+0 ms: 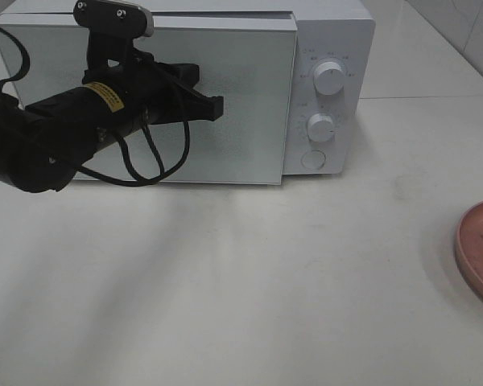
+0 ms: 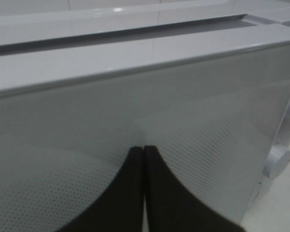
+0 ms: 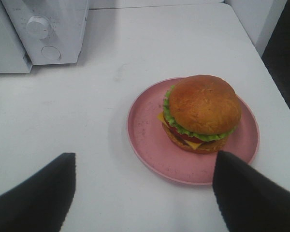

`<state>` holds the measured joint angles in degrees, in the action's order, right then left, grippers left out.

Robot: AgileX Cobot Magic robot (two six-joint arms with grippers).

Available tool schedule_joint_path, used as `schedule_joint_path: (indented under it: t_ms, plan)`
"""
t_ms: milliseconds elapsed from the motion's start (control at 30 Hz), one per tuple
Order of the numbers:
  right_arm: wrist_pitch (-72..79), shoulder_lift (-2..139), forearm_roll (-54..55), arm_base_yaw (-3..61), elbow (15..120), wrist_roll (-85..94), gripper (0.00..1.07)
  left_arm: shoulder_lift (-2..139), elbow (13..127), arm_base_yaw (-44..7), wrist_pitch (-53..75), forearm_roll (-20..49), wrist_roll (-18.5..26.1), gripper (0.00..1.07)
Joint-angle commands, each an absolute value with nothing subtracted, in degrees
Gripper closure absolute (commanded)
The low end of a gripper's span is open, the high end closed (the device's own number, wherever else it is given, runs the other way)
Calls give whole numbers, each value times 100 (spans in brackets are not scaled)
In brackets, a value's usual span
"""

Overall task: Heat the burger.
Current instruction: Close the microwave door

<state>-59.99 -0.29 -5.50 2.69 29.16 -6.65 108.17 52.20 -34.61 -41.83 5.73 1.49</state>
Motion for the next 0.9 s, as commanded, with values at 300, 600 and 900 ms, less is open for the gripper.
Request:
schedule_joint_path:
  t_ms: [300, 600, 900]
  plan:
    - [-5953, -183, -550, 241, 2916, -625, 32, 11236, 6022, -3489, -3850, 974, 418, 107]
    - [-5953, -183, -550, 241, 2916, -625, 32, 11333, 6503, -3529, -3541, 1346, 670, 107]
    - [-5953, -183, -550, 241, 2916, -625, 32, 10989, 6148, -3730, -2647, 1243, 665, 107]
